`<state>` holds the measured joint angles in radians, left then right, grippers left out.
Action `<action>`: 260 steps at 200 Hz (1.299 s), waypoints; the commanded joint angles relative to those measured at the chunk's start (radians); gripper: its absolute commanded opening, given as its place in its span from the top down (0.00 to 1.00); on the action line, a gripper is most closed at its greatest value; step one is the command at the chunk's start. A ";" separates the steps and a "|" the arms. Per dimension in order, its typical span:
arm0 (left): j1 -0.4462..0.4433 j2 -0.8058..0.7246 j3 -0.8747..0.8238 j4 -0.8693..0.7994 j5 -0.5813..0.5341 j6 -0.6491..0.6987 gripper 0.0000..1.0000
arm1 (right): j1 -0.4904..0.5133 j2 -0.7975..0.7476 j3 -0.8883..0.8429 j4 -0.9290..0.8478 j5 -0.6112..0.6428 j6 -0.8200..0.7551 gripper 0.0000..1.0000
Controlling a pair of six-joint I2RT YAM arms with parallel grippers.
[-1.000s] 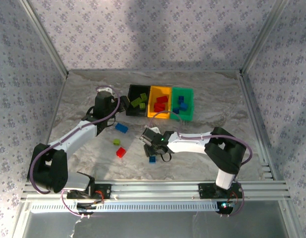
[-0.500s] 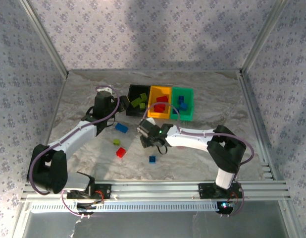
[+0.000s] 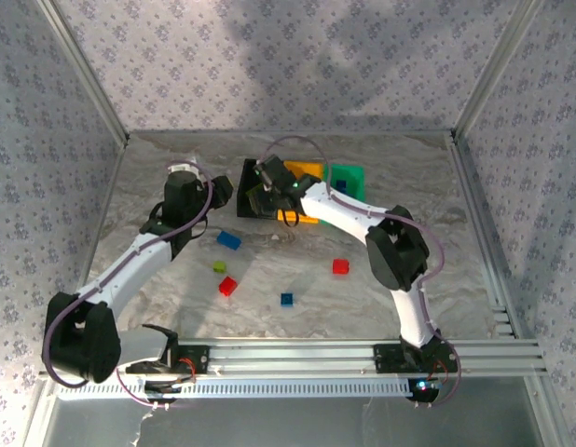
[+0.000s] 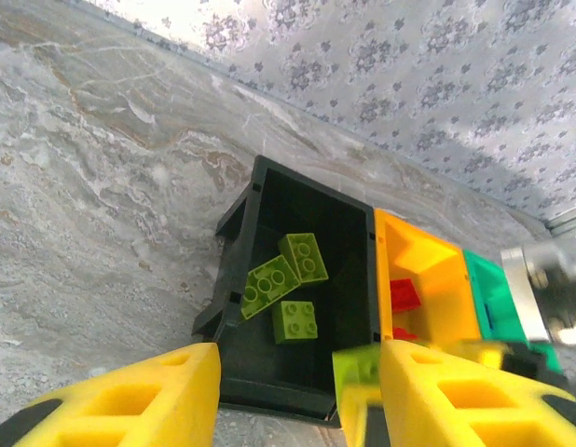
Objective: Sort the legos into containers by color
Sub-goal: Place the lego in the container, then pick up the lego from the middle-left of the table.
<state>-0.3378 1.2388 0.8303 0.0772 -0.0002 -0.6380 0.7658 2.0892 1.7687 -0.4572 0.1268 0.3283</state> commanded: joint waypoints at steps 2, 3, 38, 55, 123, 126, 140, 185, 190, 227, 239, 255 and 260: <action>0.010 -0.031 0.016 -0.039 -0.007 0.008 0.52 | -0.018 0.081 0.184 -0.088 -0.050 -0.061 0.38; 0.010 -0.032 0.016 -0.040 -0.007 0.009 0.52 | -0.021 0.086 0.189 -0.090 -0.051 -0.062 0.38; 0.020 -0.055 0.011 -0.059 -0.009 0.011 0.52 | -0.058 0.237 0.433 -0.194 -0.074 -0.075 0.26; 0.022 -0.068 0.012 -0.074 -0.016 0.017 0.52 | -0.063 0.262 0.467 -0.212 -0.098 -0.074 0.24; 0.029 -0.057 0.019 -0.093 -0.009 0.032 0.52 | -0.034 0.078 0.217 -0.091 -0.076 -0.098 0.22; 0.029 -0.054 0.024 -0.102 -0.008 0.036 0.52 | -0.032 0.062 0.194 -0.083 -0.072 -0.099 0.22; 0.029 -0.048 0.041 -0.141 -0.010 0.054 0.52 | -0.026 -0.013 0.088 -0.046 -0.066 -0.106 0.22; 0.031 -0.043 0.019 -0.208 0.000 0.088 0.52 | -0.021 -0.256 -0.269 0.075 -0.045 -0.115 0.22; 0.031 -0.044 0.007 -0.212 0.004 0.083 0.52 | -0.020 -0.279 -0.304 0.086 -0.042 -0.116 0.22; 0.033 -0.064 -0.069 -0.246 0.044 0.101 0.52 | -0.011 -0.400 -0.518 0.156 -0.024 -0.141 0.22; 0.033 -0.081 -0.086 -0.290 0.053 0.112 0.52 | -0.006 -0.429 -0.567 0.174 -0.011 -0.148 0.22; 0.032 -0.122 -0.135 -0.322 0.078 0.109 0.51 | -0.005 -0.465 -0.669 0.211 0.008 -0.161 0.22; 0.033 -0.138 -0.151 -0.329 0.088 0.107 0.51 | -0.006 -0.476 -0.693 0.226 0.015 -0.163 0.22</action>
<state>-0.3141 1.1736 0.7307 -0.1734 0.0341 -0.5533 0.7536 1.6703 1.1751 -0.2958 0.0952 0.2024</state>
